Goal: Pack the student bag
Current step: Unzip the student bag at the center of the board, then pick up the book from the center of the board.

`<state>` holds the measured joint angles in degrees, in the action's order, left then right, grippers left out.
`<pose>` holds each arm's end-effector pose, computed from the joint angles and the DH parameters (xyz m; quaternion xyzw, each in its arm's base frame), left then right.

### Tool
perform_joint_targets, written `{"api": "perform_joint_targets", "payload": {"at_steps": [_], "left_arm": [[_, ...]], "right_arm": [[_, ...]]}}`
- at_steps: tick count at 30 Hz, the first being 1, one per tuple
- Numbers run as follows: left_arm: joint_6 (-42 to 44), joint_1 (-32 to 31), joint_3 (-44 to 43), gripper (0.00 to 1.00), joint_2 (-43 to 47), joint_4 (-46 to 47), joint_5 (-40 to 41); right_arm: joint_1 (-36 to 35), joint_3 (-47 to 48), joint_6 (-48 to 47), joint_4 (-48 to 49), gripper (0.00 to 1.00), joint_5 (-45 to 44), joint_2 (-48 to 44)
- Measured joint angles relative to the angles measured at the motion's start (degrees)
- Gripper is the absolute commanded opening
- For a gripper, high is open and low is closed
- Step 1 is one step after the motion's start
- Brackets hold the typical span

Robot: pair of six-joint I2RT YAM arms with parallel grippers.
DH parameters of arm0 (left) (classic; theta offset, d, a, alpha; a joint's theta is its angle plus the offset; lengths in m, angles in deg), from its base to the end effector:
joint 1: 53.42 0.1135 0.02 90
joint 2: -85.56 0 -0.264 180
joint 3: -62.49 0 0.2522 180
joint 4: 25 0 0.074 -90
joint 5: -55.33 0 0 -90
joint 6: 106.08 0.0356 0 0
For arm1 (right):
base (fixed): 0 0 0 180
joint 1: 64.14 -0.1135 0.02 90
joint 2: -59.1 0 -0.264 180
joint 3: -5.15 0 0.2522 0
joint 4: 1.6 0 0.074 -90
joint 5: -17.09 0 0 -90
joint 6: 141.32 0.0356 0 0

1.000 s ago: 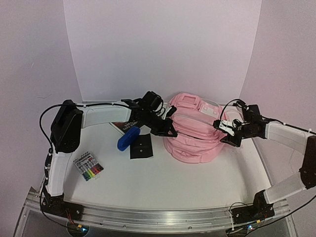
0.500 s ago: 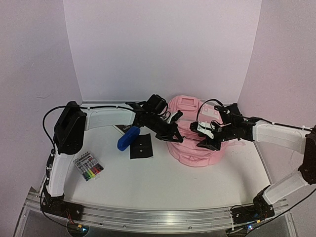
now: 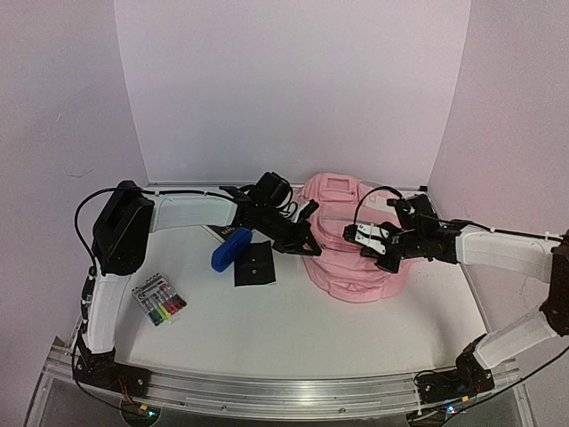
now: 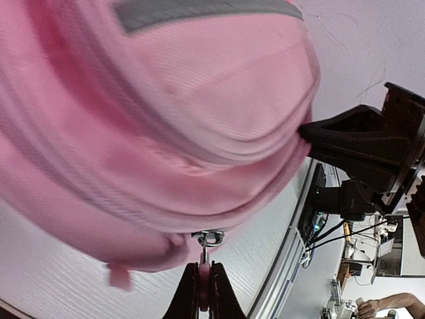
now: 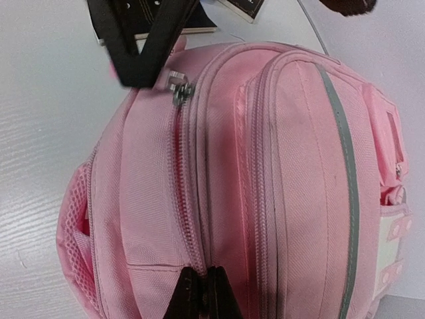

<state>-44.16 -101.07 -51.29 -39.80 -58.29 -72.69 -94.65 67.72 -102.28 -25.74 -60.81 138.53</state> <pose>0.3153 -0.3785 0.2062 0.2716 0.8391 -0.4602 0.1018 0.2504 0.1562 0.2285 -0.6236 0.6571 0.0212 0.4229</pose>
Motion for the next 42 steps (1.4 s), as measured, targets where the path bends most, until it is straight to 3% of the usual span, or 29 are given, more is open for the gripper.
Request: {"api": "perform_joint_targets", "payload": {"at_steps": [10, 24, 34, 39, 42], "left_arm": [[4.29, 3.51, -2.50, 0.00, -0.04, -3.89, 3.27], [7.56, 6.63, -23.78, 0.02, -12.23, -13.07, 12.71], [4.42, 11.95, -24.90, 0.56, -12.66, -14.96, 15.49], [3.42, 16.24, -17.03, 0.87, -7.93, -16.26, 17.53], [3.21, 16.22, -9.74, 0.95, -2.15, -16.86, 17.84]], "right_arm": [[0.47, -6.68, -2.45, -3.31, 0.00, -1.98, -11.85], [0.67, -6.69, -1.99, -8.33, 0.00, -1.20, -16.13], [-0.29, 1.53, 7.48, -14.73, 0.00, 4.31, -6.24], [-2.53, 7.24, 14.52, -16.46, 0.02, 5.59, 1.58], [-3.23, 10.95, 17.01, -16.64, 0.10, 6.21, 5.77]]}}
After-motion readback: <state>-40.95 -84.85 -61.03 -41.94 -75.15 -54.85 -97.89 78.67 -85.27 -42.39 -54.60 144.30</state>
